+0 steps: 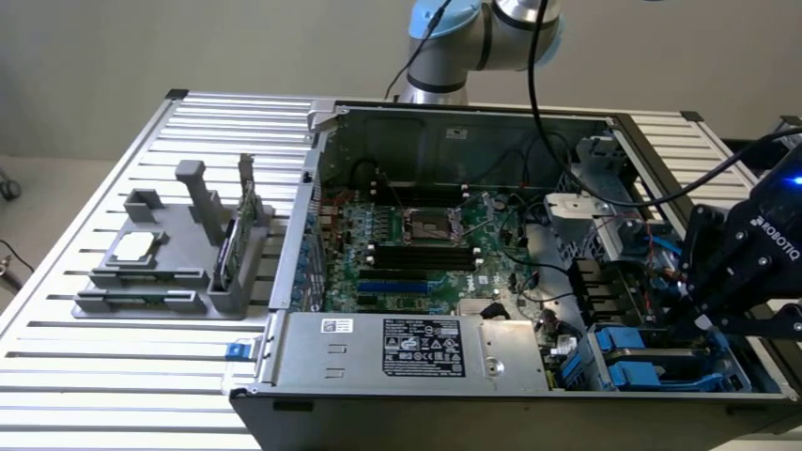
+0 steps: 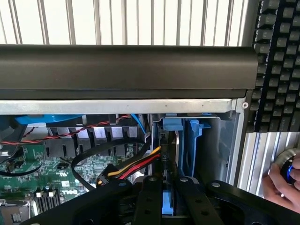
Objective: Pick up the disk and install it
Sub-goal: 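Insert the first disk wire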
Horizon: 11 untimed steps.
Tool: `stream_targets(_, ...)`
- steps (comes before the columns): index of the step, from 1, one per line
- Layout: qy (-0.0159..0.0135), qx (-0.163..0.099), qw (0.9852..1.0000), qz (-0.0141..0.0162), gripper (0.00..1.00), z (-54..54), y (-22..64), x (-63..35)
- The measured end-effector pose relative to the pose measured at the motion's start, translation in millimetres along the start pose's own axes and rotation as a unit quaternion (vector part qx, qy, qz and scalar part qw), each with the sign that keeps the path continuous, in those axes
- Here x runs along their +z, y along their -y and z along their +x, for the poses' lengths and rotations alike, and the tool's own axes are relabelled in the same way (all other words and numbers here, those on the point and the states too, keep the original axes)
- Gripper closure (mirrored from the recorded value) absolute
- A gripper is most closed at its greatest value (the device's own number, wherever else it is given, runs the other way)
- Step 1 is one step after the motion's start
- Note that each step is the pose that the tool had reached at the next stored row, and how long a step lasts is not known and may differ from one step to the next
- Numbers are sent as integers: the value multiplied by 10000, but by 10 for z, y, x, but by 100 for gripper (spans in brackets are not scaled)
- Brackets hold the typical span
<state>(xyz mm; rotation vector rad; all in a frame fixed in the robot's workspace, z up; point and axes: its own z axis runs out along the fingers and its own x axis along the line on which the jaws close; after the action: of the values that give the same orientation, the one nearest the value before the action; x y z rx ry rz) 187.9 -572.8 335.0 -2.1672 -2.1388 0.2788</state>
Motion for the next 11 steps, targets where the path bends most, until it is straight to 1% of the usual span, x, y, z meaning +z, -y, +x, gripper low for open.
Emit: stream_targets(11, 1, 1, 10000, 0, 84, 2, -12, 30)
